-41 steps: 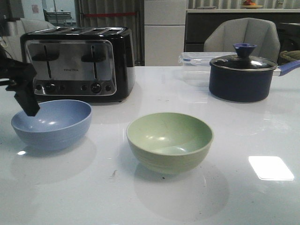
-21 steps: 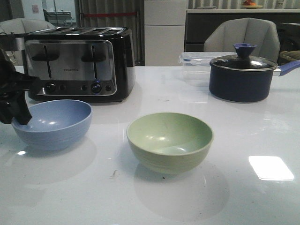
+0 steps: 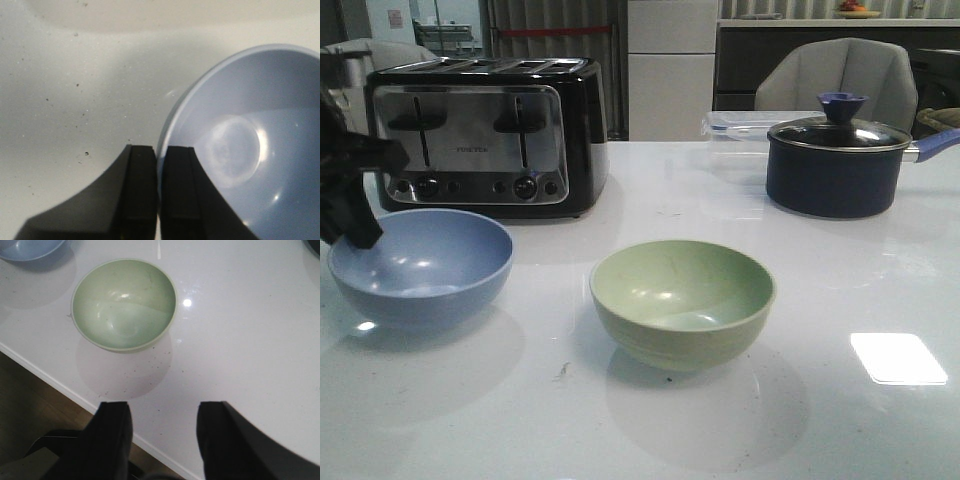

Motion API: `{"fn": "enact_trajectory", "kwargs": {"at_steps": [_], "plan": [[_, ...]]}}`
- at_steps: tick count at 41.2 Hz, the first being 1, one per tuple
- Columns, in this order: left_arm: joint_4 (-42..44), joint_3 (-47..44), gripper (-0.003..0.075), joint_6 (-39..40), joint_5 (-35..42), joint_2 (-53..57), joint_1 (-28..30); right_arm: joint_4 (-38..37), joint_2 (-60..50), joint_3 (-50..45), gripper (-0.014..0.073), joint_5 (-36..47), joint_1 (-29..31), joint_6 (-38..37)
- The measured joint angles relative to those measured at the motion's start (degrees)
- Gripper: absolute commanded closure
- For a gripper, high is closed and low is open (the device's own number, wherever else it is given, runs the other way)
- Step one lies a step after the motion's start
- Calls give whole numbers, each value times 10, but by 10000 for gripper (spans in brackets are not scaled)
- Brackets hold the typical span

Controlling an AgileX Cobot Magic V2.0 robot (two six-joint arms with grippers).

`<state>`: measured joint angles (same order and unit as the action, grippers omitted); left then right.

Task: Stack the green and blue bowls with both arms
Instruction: 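Lift the blue bowl with the left gripper over the green bowl, then lower the blue bowl into the green bowl and open the left gripper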

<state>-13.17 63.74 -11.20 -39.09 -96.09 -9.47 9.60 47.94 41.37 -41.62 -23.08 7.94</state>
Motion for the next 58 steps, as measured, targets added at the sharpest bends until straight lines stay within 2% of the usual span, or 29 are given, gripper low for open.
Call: {"fn": "enact_trajectory", "kwargs": {"at_steps": [8,15,28,52,55,58], "plan": [[-18,36,627,-18,-47,71,-35,0,0,0,167,0,0,0],[-26,85,627,-21,-103,97,-94,0,0,0,167,0,0,0],[-57,108,627,-21,-92,80,-217,0,0,0,167,0,0,0],[-66,174,623,-21,-50,-127,-234,0,0,0,167,0,0,0],[-74,181,582,-21,-47,-139,-234,0,0,0,167,0,0,0],[-78,182,491,-21,-42,-145,-234,0,0,0,167,0,0,0]]}}
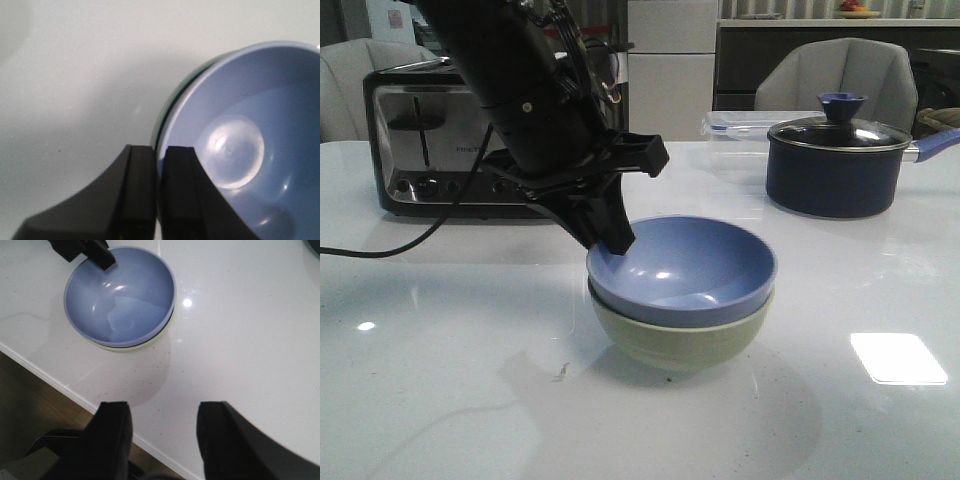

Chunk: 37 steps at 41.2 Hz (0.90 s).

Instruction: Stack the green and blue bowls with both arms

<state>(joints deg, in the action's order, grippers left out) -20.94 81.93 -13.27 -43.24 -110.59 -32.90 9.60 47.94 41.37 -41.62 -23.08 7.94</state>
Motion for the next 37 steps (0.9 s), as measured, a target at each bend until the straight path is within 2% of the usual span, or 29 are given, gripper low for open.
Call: {"fn": "enact_trajectory", "kwargs": {"at_steps": [4,7,19,26,37], "plan": [[-2,2,342,0,3,0,0,0,0,0,167,0,0,0],[-3,4,288,0,3,0,0,0,0,0,167,0,0,0],[-1,11,285,0,-20,49,0,0,0,0,167,0,0,1],[6,-16,285,0,-34,172,0,0,0,0,167,0,0,1],[63,-146,285,0,-49,431,0,0,0,0,167,0,0,1]]}}
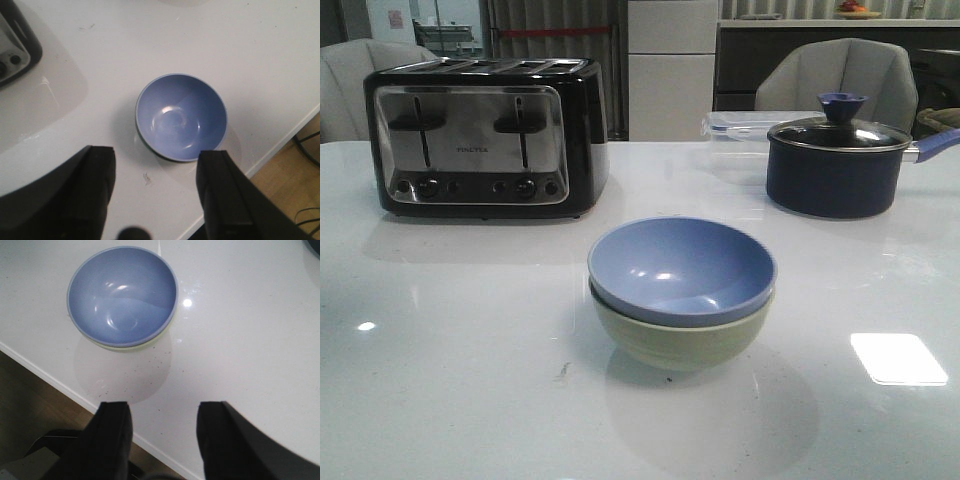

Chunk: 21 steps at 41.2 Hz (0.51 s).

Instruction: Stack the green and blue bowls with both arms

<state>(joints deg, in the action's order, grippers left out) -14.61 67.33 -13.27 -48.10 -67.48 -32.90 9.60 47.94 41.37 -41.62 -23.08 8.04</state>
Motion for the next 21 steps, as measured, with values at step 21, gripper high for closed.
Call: {"fn": "enact_trajectory", "kwargs": {"at_steps": [21], "plan": [[177,-264,351,157,-26,365,0,0,0,0,167,1,0,0]]}}
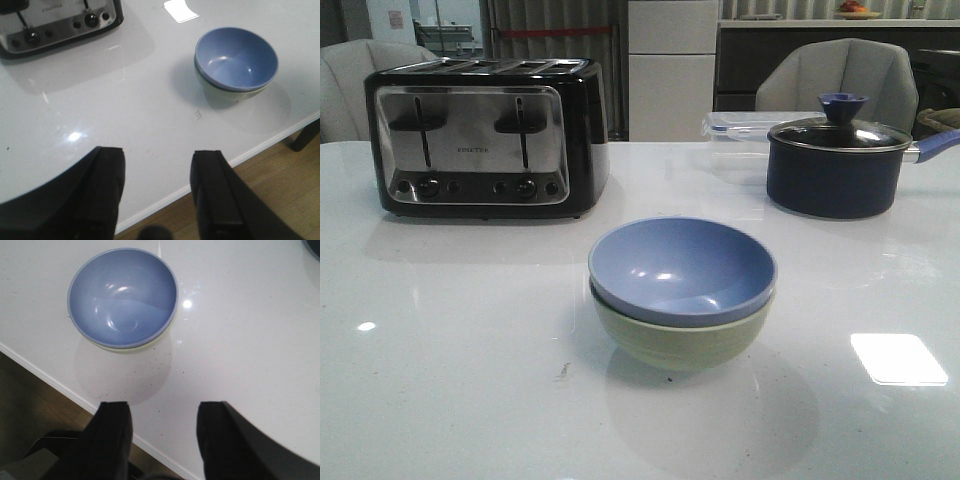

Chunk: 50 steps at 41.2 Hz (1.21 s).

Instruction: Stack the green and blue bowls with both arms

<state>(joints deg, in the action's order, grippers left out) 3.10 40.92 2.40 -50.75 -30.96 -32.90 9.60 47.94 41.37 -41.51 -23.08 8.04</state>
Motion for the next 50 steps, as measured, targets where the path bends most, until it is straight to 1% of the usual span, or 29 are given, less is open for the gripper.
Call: {"fn": "enact_trajectory", "kwargs": {"at_steps": [5,7,10,13,18,19,21,50], "plan": [[29,-26,353,18,1,4,0,0,0,0,167,0,0,0],[32,-30,369,19,4,4,0,-1,0,0,181,0,0,0],[36,-31,421,20,14,4,0,-4,0,0,242,0,0,0],[37,-31,492,21,25,4,0,-6,0,0,341,0,0,0],[37,-31,615,22,31,4,0,-8,0,0,480,-1,0,0],[38,-31,632,22,31,4,0,-8,0,0,506,-2,0,0],[38,-31,625,22,32,4,0,-8,0,0,540,-4,0,0],[37,-31,627,24,35,5,0,-9,0,0,537,-13,0,0]]}}
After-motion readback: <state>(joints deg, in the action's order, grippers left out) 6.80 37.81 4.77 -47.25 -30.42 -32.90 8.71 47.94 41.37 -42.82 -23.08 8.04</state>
